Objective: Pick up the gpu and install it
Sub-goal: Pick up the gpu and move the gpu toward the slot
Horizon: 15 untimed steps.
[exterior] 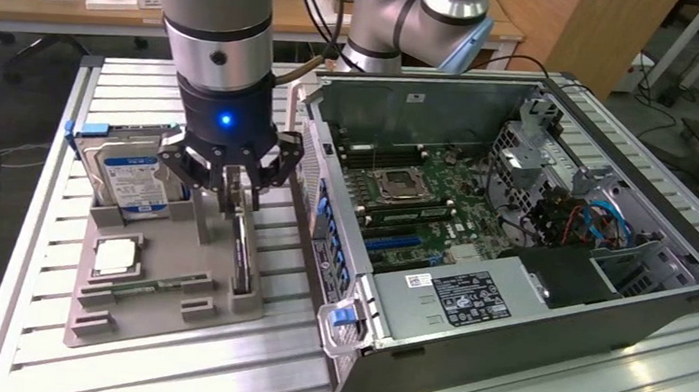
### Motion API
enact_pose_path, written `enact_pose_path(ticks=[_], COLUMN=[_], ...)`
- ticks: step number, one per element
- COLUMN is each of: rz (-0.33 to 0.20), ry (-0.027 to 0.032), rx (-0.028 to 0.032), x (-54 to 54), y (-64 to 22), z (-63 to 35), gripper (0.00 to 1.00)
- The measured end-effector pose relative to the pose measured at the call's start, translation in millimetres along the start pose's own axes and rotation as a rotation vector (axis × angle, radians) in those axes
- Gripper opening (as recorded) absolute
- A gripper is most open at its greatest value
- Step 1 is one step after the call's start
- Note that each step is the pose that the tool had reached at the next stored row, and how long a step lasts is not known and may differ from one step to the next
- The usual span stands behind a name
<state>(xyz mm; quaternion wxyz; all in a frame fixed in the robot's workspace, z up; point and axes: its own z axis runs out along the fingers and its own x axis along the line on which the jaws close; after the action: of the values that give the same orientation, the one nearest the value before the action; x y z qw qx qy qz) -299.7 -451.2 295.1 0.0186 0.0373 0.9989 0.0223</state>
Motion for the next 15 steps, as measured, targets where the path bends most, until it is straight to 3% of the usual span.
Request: enact_pose_path(ticks=[6, 9, 15], rz=[0.0, 0.0, 0.0], ry=[0.0, 0.0, 0.0], rx=[0.0, 0.0, 0.0], x=[-3.8, -3.5, -3.3], y=[0.3, -0.1, -0.4], z=[0.2, 8.9, 15.2], gripper=[0.42, 0.42, 0.42])
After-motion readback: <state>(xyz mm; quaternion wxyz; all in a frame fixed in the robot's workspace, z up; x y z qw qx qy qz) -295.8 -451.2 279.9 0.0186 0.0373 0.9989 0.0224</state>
